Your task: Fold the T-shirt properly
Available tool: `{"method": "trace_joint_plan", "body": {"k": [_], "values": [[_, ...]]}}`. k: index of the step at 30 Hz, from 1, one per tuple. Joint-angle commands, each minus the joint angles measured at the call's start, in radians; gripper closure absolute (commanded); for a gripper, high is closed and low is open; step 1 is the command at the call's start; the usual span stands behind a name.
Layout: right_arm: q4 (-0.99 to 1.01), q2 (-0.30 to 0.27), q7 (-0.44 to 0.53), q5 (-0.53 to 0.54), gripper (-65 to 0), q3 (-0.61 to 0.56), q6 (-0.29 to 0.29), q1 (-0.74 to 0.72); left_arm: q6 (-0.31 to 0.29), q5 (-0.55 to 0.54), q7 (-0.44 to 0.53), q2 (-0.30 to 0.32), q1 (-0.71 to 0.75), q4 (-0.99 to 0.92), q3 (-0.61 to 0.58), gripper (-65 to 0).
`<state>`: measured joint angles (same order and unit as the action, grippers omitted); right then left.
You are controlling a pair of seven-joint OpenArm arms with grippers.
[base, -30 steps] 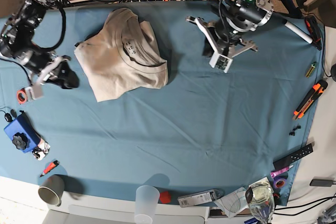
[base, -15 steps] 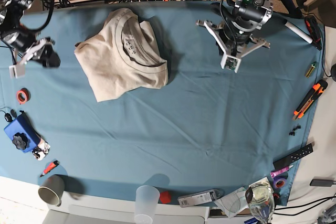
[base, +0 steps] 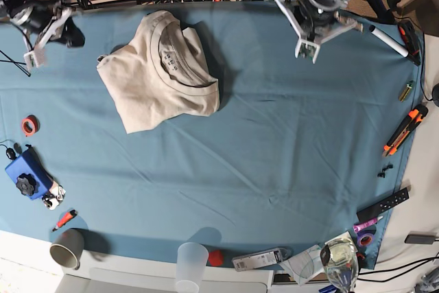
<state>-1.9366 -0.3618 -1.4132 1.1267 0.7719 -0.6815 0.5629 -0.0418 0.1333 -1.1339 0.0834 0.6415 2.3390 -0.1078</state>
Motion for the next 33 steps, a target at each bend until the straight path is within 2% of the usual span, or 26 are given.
{"method": "trace_joint_plan", "body": {"k": [1, 4, 8, 12, 17, 21, 24, 27, 29, 33], "values": [[-0.014, -0.011, 0.017, 0.018, 0.0, 0.008, -0.006, 0.020, 0.001, 0.031, 0.009, 0.000, 0.021, 0.017, 0.000, 0.0], [-0.014, 0.024, 0.017, 0.017, 0.0, 0.008, -0.017, 0.062, 0.001, 0.066, 0.007, 0.000, 0.059, 0.017, 0.005, 0.0], [-0.013, 0.099, 0.017, 0.013, 0.0, 0.008, -0.017, 0.116, 0.024, 0.060, 0.004, 0.000, 0.101, 0.017, 0.060, 0.0], [-0.012, 0.137, 0.017, -0.010, 0.0, 0.007, -0.017, 0.171, 0.015, -0.013, 0.013, 0.000, 0.148, 0.017, 0.182, 0.0], [-0.012, 0.137, 0.017, -0.075, 0.0, 0.005, -0.017, 0.206, -0.044, -0.195, 0.056, 0.000, 0.217, 0.017, 0.371, 0.0], [-0.011, 0.137, 0.017, -0.128, 0.0, -0.024, -0.017, 0.242, -0.084, -0.281, 0.069, 0.000, 0.284, 0.017, 0.478, 0.0], [0.023, 0.137, 0.017, -0.184, 0.0, -0.090, -0.017, 0.257, -0.091, -0.330, 0.085, 0.000, 0.328, 0.017, 0.504, 0.0], [0.100, 0.136, 0.017, -0.264, 0.0, -0.181, -0.017, 0.256, -0.094, -0.332, 0.092, 0.000, 0.342, 0.004, 0.504, 0.0], [0.156, 0.131, 0.017, -0.335, 0.0, -0.248, -0.017, 0.251, -0.117, -0.333, 0.124, 0.001, 0.341, -0.064, 0.504, 0.0], [0.261, 0.132, 0.069, -0.446, 0.0, -0.350, -0.017, 0.214, -0.117, -0.332, 0.167, 0.001, 0.315, -0.230, 0.504, 0.0]]}}
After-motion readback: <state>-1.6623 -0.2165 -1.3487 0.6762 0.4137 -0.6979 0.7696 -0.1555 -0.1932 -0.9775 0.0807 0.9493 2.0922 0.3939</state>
